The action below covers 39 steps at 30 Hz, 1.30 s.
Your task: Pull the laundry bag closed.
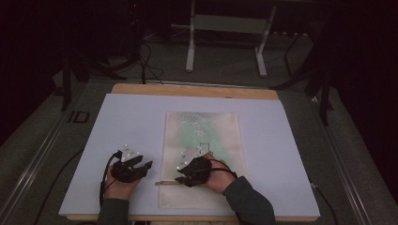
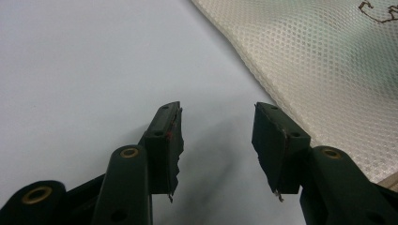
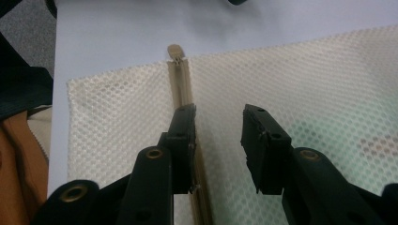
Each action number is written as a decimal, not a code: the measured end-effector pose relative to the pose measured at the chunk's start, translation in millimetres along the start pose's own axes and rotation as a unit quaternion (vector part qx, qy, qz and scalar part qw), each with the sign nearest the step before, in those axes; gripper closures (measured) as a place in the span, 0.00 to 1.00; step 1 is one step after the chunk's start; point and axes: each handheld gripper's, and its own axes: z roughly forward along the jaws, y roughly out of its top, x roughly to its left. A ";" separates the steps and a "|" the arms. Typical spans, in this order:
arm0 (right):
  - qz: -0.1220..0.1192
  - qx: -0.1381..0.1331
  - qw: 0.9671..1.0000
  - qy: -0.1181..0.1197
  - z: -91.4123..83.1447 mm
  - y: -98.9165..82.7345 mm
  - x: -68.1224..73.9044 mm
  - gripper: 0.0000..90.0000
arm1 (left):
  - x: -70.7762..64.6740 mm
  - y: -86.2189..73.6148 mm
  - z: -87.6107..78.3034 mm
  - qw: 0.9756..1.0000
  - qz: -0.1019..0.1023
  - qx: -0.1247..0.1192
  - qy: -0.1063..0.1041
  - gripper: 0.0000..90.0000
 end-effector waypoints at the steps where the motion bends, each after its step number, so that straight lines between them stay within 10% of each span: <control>1: -0.002 0.001 1.000 0.002 0.8 1.1 0.0 0.73 | 0.3 0.1 0.0 1.000 0.000 0.000 -0.001 0.58; 39: -0.024 0.003 0.999 0.032 41.1 40.5 13.4 0.81 | 3.9 0.2 -1.2 1.000 -0.006 -0.004 0.000 0.57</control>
